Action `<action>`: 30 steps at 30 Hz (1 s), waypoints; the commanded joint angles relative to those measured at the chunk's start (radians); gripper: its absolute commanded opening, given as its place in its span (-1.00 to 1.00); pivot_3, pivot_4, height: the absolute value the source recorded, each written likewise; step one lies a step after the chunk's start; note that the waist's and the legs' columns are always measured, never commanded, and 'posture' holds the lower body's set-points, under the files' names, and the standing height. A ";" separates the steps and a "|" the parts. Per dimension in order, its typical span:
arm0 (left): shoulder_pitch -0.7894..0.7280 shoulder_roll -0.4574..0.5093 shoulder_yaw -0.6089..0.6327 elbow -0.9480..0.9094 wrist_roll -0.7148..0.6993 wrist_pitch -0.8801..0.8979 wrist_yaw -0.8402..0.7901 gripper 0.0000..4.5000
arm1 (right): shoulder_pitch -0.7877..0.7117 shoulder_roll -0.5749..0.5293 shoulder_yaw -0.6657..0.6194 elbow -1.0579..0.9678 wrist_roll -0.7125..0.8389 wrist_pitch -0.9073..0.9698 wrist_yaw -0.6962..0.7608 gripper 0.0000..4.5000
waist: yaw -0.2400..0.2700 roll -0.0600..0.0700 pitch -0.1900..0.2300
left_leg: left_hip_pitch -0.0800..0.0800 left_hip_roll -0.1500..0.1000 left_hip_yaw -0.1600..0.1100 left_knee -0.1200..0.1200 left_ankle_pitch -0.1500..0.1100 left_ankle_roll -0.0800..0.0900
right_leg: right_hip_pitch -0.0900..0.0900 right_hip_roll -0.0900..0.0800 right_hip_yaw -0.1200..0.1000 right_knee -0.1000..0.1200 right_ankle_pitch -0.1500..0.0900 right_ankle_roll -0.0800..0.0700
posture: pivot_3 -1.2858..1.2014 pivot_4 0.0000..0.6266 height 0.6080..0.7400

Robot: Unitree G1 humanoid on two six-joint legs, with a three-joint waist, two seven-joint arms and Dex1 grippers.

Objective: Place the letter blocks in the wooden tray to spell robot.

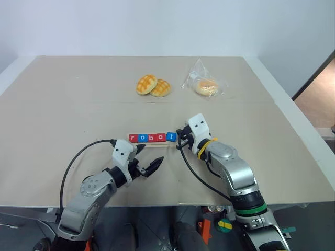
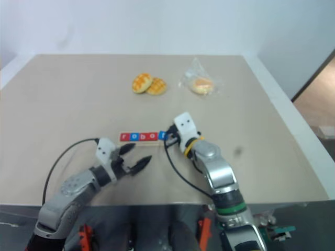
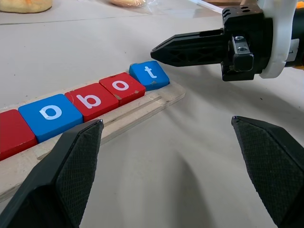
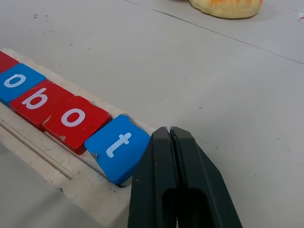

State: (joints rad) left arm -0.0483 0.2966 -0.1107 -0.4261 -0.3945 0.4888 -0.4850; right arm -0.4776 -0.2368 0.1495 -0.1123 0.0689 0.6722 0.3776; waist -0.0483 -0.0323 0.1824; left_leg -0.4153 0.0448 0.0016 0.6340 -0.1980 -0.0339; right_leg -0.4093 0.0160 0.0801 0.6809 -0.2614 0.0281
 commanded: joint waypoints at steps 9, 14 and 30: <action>-0.014 0.001 0.005 -0.020 -0.004 -0.014 -0.007 1.00 | 0.019 -0.004 0.015 -0.045 0.000 -0.003 -0.012 -1.00 | -0.001 0.000 0.000 | 0.000 0.000 0.000 0.000 0.000 0.000 | 0.000 0.000 0.000 0.000 0.000 0.000 | 0.03 -0.52 1.00; -0.016 0.001 0.005 -0.019 -0.004 -0.012 -0.006 1.00 | 0.009 0.011 0.026 -0.040 -0.003 -0.005 -0.014 -1.00 | 0.000 0.000 0.000 | 0.000 0.000 0.000 0.000 0.000 0.000 | 0.000 0.000 0.000 0.000 0.000 0.000 | 0.03 -0.52 1.00; -0.012 -0.001 0.007 -0.019 -0.006 -0.008 -0.003 1.00 | -0.010 0.008 0.025 -0.023 -0.009 -0.011 -0.013 -1.00 | 0.000 0.000 0.000 | 0.000 0.000 0.000 0.000 0.000 0.000 | 0.000 0.000 0.000 0.000 0.000 0.000 | 0.03 -0.52 1.00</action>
State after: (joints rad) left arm -0.0527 0.2954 -0.1111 -0.4229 -0.3941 0.4879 -0.4867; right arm -0.4725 -0.2280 0.1897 -0.1136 0.0599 0.6765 0.3675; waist -0.0485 -0.0323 0.1824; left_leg -0.4154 0.0449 0.0016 0.6340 -0.1980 -0.0339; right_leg -0.4094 0.0160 0.0800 0.6807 -0.2615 0.0281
